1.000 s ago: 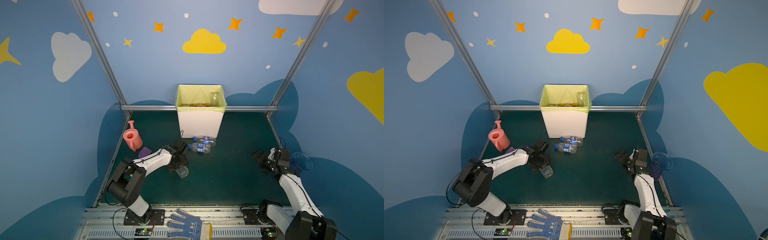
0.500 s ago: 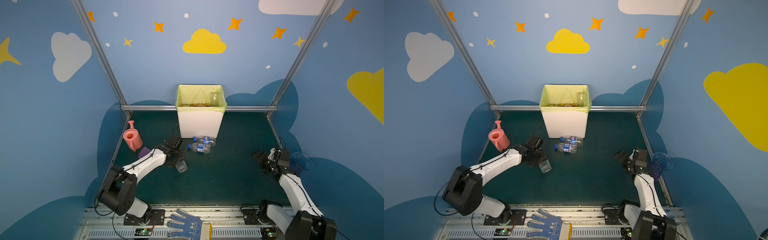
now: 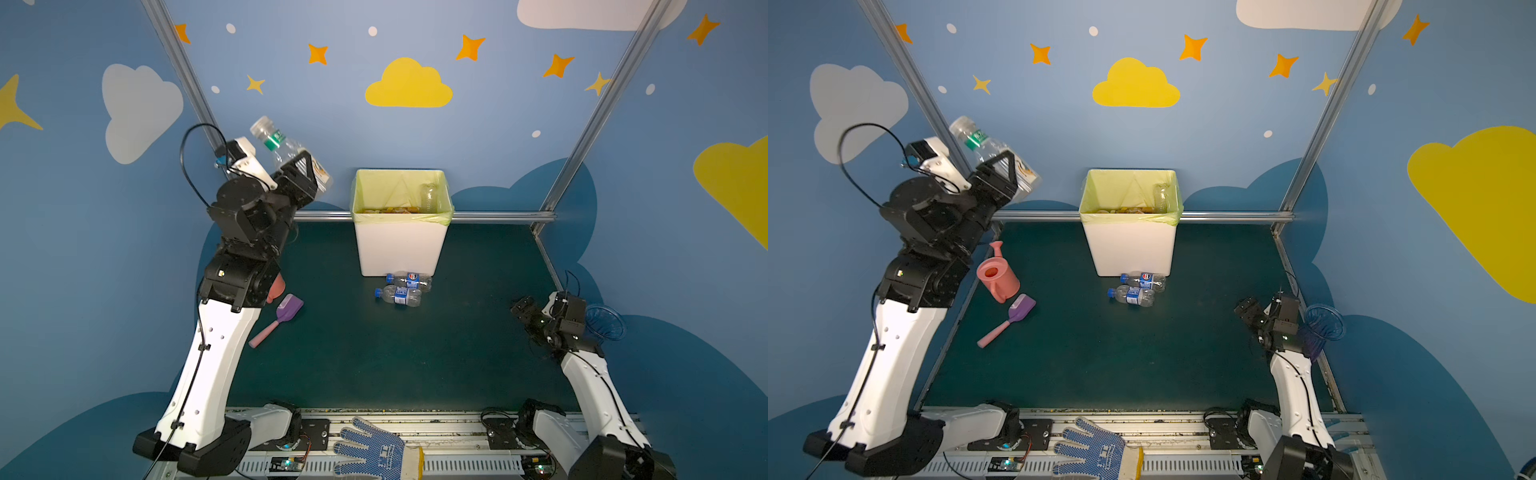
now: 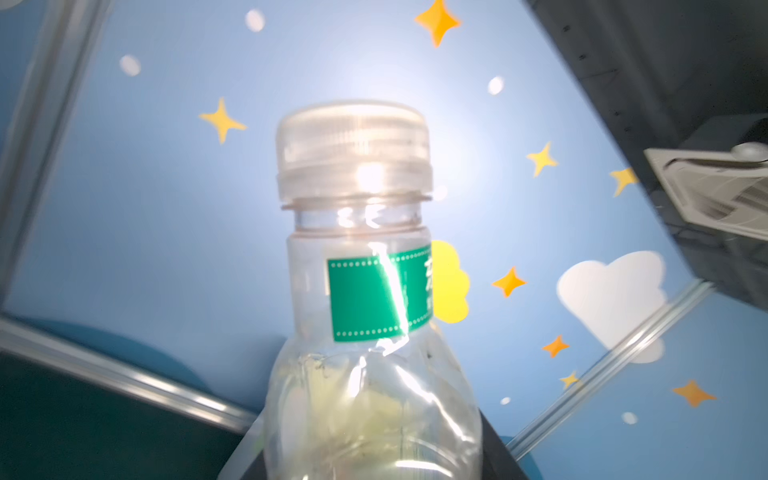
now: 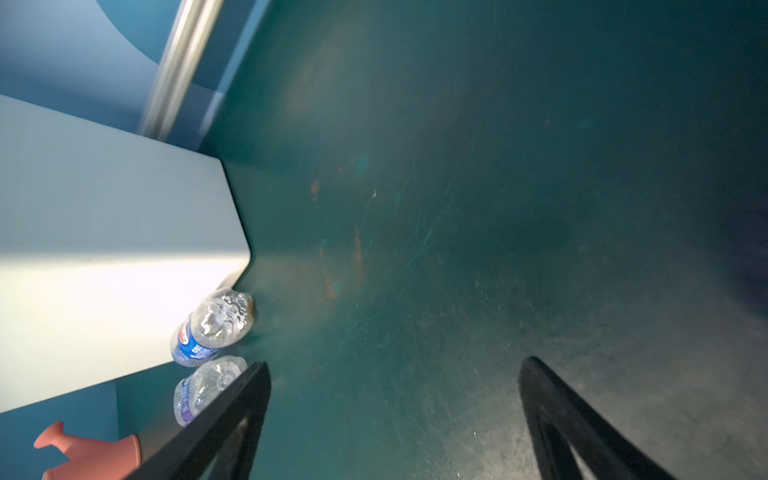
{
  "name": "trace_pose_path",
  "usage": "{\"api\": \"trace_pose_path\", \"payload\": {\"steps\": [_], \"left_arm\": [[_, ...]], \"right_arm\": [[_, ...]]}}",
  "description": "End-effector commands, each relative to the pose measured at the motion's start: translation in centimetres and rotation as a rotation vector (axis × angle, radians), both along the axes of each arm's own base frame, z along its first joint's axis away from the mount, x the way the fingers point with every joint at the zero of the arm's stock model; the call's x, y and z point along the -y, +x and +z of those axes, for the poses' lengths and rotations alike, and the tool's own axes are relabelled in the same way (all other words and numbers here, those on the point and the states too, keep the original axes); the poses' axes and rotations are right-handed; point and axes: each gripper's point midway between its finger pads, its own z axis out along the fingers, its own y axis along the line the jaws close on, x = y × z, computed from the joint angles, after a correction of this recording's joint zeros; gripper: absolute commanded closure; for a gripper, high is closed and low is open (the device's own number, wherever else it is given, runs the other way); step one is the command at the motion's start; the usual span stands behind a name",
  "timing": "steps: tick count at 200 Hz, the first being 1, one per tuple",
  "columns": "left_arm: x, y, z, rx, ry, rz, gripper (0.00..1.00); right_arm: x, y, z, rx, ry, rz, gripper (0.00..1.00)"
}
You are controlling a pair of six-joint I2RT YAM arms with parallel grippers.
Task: Throw the plastic bottles in the bin
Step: 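Raise the green-label bottle over the bin and open the left gripper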
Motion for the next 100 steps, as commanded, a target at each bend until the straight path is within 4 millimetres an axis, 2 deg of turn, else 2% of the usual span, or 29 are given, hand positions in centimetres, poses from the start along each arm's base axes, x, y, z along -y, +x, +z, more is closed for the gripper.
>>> {"api": "trace_pose_path", "payload": {"steps": [1, 14, 26, 44, 55, 65, 74, 86, 100], "left_arm": [[4.9, 8.3, -6.7, -0.158, 0.067, -0.13, 0.46], [7.8, 12.0, -10.3, -0.258, 0.076, -0.193, 0.47], [11.2, 14.4, -13.7, -0.367, 0.097, -0.255, 0.45], [14.9, 16.1, -16.3, -0.457, 0.138, -0.306, 0.27], [15.9, 16.1, -15.3, -0.442, 0.147, -0.312, 0.17], [16.1, 15.6, -13.4, -0.396, 0.153, -0.32, 0.1], [16.3, 14.8, -11.5, -0.347, 0.156, -0.322, 0.0], [16.4, 13.5, -9.3, -0.293, 0.174, -0.32, 0.0], [17.0, 12.0, -8.6, -0.275, 0.224, -0.324, 0.0]], "right_arm": [[0.4, -0.2, 1.0, 0.03, -0.03, -0.009, 0.08], [0.2, -0.3, 1.0, 0.035, -0.025, 0.0, 0.08], [0.2, -0.4, 0.9, 0.027, -0.023, 0.002, 0.08], [0.0, -0.6, 1.0, 0.015, -0.029, 0.02, 0.08], [0.0, -0.7, 1.2, 0.012, -0.04, 0.028, 0.08], [0.1, -0.9, 1.3, 0.01, -0.049, 0.034, 0.08], [0.1, -1.1, 1.3, 0.01, -0.057, 0.035, 0.08], [0.1, -1.3, 1.1, 0.009, -0.057, 0.033, 0.08], [0.0, -1.4, 0.6, 0.007, -0.043, 0.029, 0.08]]}}
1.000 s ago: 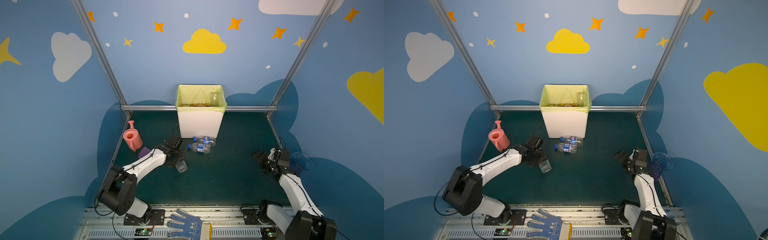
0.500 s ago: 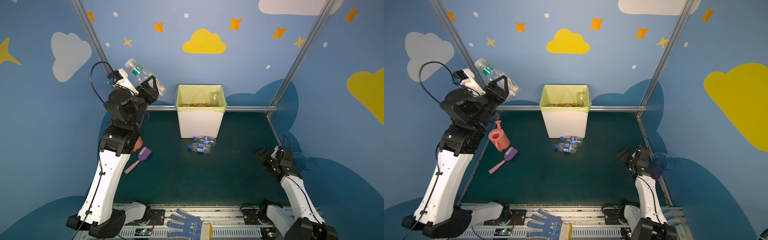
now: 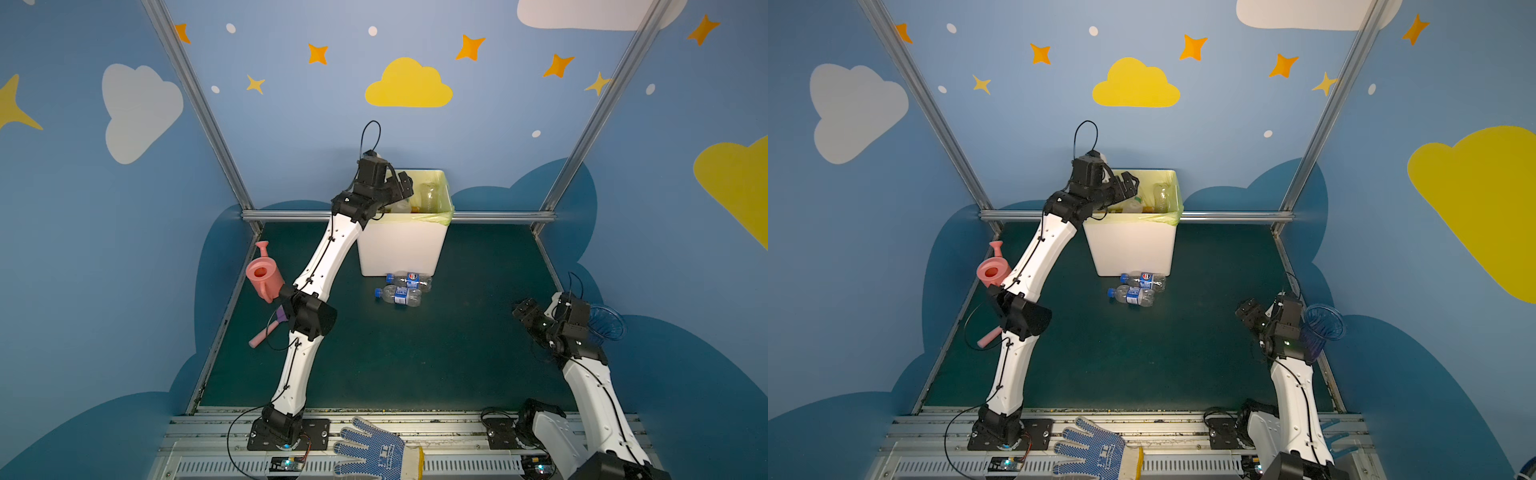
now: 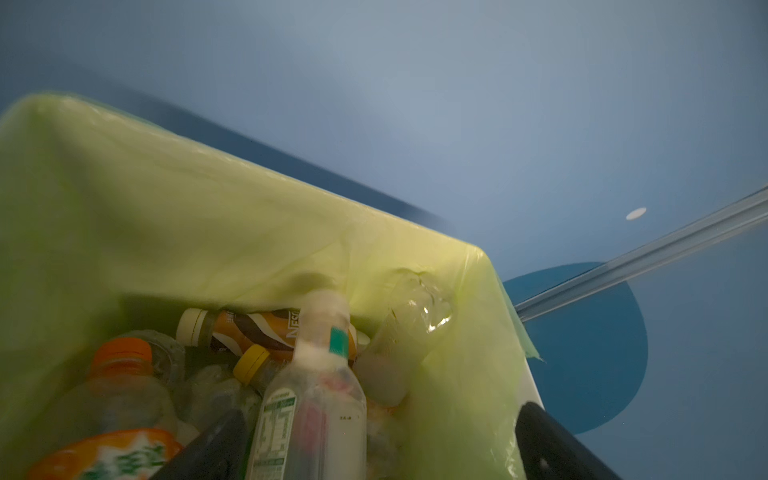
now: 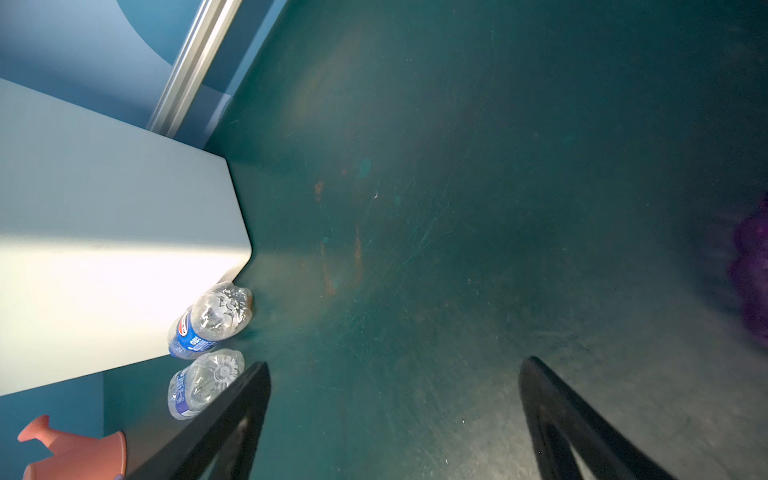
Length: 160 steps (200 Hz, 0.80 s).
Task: Throw the plastic bottles in the bin
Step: 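Raise the green-label bottle over the bin and open the left gripper, then lower the left gripper onto the nearer blue-cap Pepsi bottle and grasp it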
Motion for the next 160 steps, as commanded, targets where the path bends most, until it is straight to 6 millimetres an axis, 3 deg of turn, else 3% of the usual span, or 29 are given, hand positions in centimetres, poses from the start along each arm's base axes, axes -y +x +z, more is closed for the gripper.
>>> {"api": "trace_pose_path", "payload": {"steps": [1, 21, 26, 31, 42, 51, 79, 103, 123, 138, 160], "left_arm": [[-2.0, -7.2, 13.6, 0.265, -0.028, -0.026, 0.0], [-1.7, -8.6, 12.3, 0.259, 0.022, -0.031, 0.0], [-2.0, -9.4, 12.9, 0.284, 0.008, -0.03, 0.0], [-2.1, -9.5, 11.6, 0.272, 0.011, -0.029, 0.0], [-3.0, -10.6, 11.9, 0.332, -0.032, -0.007, 0.0], [-3.9, -11.6, 10.5, 0.34, -0.035, 0.011, 0.0], [-8.5, -14.5, 6.6, 0.323, -0.013, 0.132, 0.0], [-12.8, -17.2, 1.6, 0.247, -0.009, 0.211, 0.0], [-15.5, -19.6, -2.2, 0.205, 0.103, 0.251, 0.0], [-15.8, -21.3, -4.9, 0.163, 0.19, 0.206, 0.0], [-13.1, -23.1, -8.4, 0.129, 0.335, 0.012, 0.0]], "right_arm": [[0.0, -0.4, 0.2, 0.006, -0.007, 0.007, 0.08], [-0.4, -0.5, -0.7, -0.006, 0.029, 0.001, 0.08], [-0.5, -0.5, -0.8, -0.009, 0.037, 0.003, 0.08], [-0.6, -0.4, -0.8, -0.005, 0.043, 0.012, 0.08], [-1.1, -0.3, -0.9, -0.004, 0.058, 0.034, 0.08], [-1.4, -0.1, -0.8, 0.002, 0.069, 0.05, 0.08], [-2.4, 0.5, -0.6, 0.022, 0.101, 0.093, 0.08], [-3.5, 1.1, -0.8, 0.02, 0.121, 0.117, 0.08], [-5.2, 1.8, -1.1, 0.001, 0.122, 0.152, 0.08], [-6.2, 2.3, -1.5, -0.019, 0.124, 0.17, 0.08], [-6.8, 2.9, -2.2, -0.063, 0.163, 0.165, 0.08]]}}
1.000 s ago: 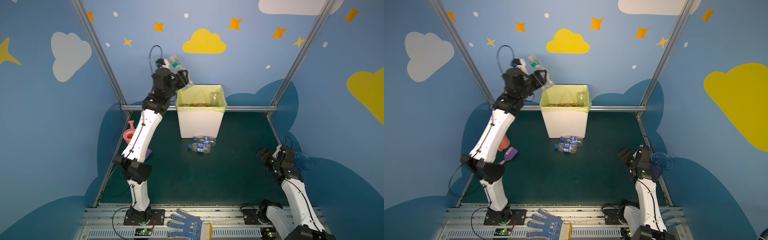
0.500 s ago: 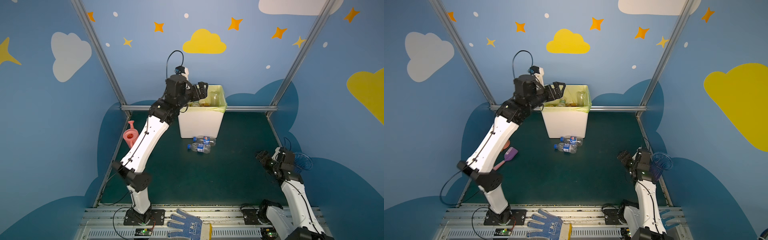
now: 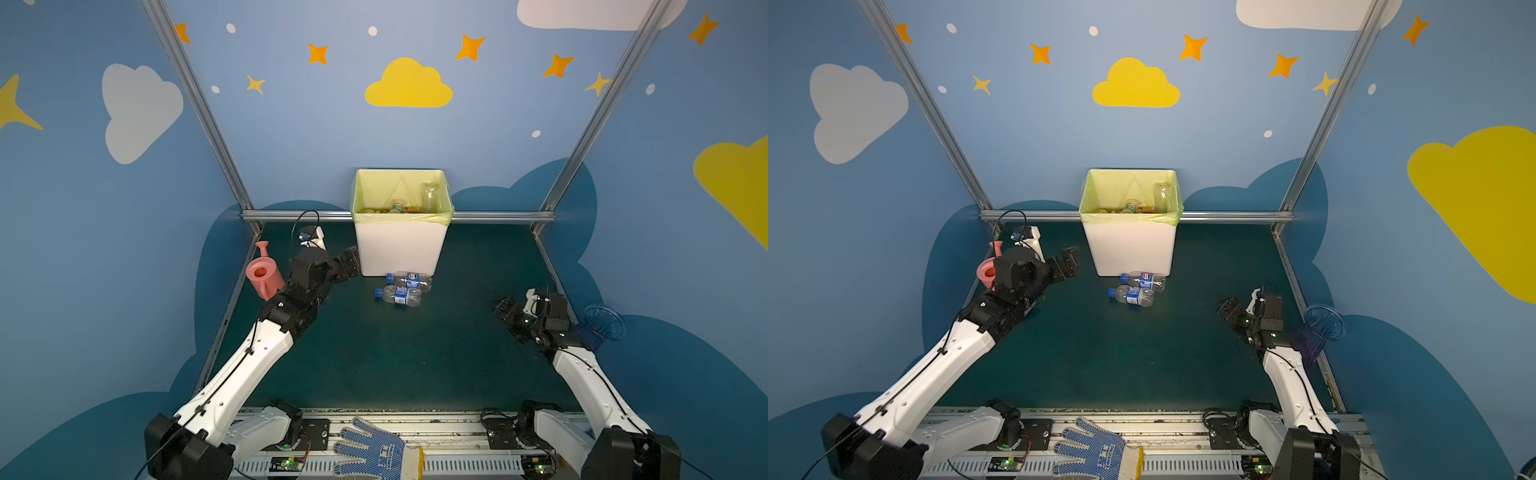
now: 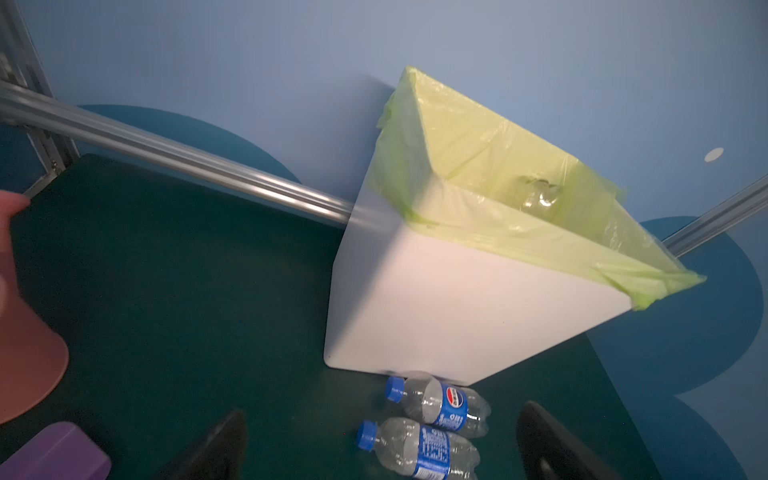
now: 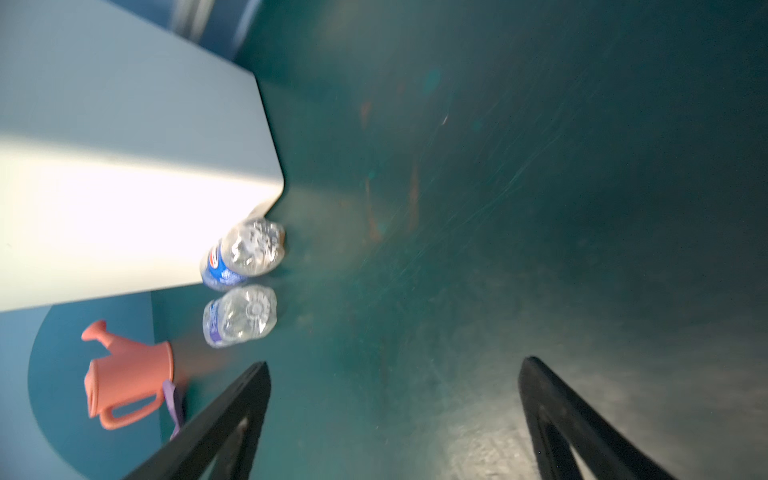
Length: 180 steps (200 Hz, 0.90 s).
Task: Throw the plastic bottles in the bin
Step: 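Lower the left gripper onto the nearer blue-cap Pepsi bottle and grasp it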
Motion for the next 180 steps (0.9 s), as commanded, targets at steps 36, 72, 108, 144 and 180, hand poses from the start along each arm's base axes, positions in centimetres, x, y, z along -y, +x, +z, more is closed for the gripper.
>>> {"api": "trace_pose_path", "payload": {"steps": [36, 72, 108, 144, 180], "left_arm": [[7.6, -2.4, -6.6, -0.072, 0.476, -0.388, 0.0], [13.1, -1.6, -11.2, -0.089, 0.747, -0.588, 0.0], [16.0, -0.4, -15.8, -0.195, 1.014, -0.734, 0.01], [17.6, 1.1, -19.0, -0.2, 1.158, -0.826, 0.02], [18.8, 2.5, -21.2, -0.211, 1.239, -0.88, 0.04]], "right_arm": [[-0.6, 1.7, 0.5, -0.011, 0.053, -0.024, 0.08], [1.0, 0.4, 0.3, -0.033, -0.021, -0.073, 0.07], [2.8, -0.8, 0.7, 0.001, -0.051, -0.123, 0.06], [3.5, -1.3, 0.7, 0.016, -0.046, -0.135, 0.06], [3.8, -1.3, 0.4, 0.006, -0.038, -0.143, 0.06]]}}
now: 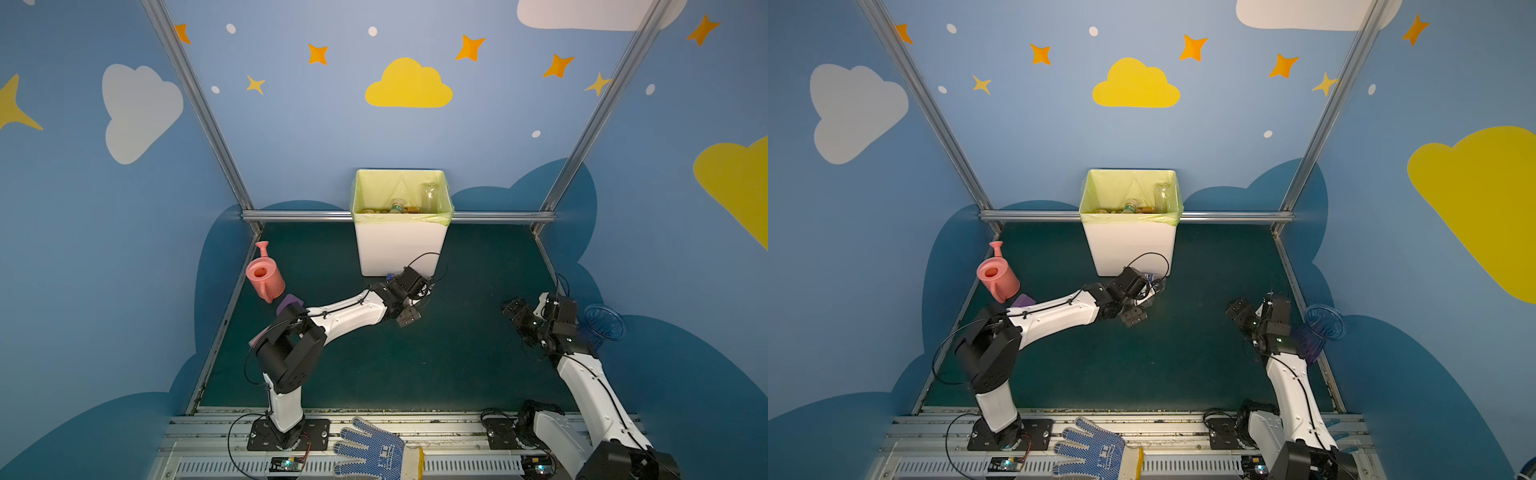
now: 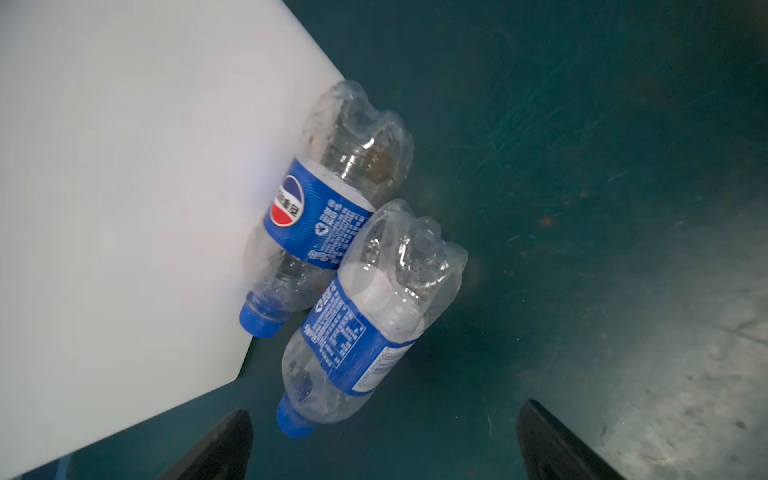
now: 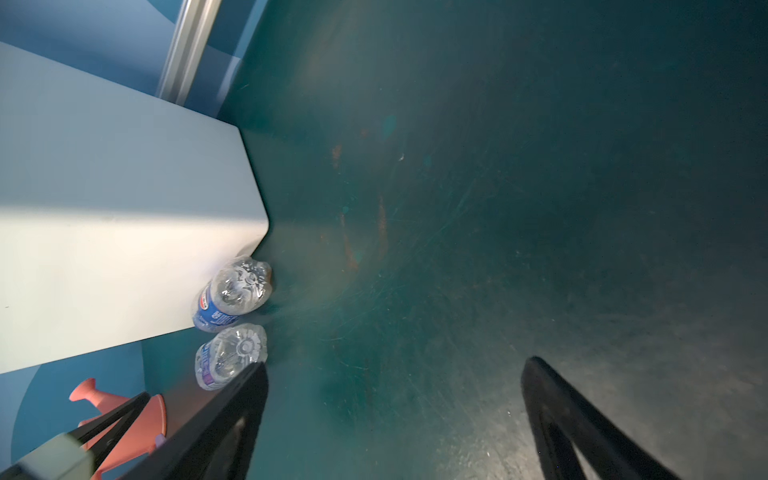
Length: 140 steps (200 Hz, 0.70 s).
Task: Throw the plastic bottles in the bin
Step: 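Lower the left gripper onto the nearer blue-cap Pepsi bottle and grasp it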
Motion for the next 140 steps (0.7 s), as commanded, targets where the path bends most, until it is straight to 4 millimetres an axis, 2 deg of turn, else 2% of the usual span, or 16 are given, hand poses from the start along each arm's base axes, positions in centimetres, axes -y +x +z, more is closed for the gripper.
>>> {"api": "trace_pose_path", "payload": {"steps": [1, 49, 80, 108, 140], "left_arm": [[0.4, 1.0, -0.5, 0.016, 0.083, -0.065, 0.04], [1.6, 2.7, -1.8, 0.031, 0.098, -0.093, 0.05], [1.8, 2.8, -3.1, -0.004, 0.133, -0.121, 0.1], [2.1, 1.7, -4.0, -0.089, 0.101, -0.127, 0.23], [1.7, 0.5, -4.6, -0.152, 0.083, -0.103, 0.41]], "right_arm": [[0.2, -0.5, -0.7, -0.023, -0.003, 0.007, 0.06], [0.3, -0.4, -1.1, -0.038, 0.008, 0.004, 0.06], [0.4, -0.5, -1.6, -0.052, 0.013, 0.001, 0.06], [0.7, -0.6, -1.7, -0.051, 0.012, -0.013, 0.06], [0.8, -0.8, -1.9, -0.055, 0.015, -0.02, 0.06]]}}
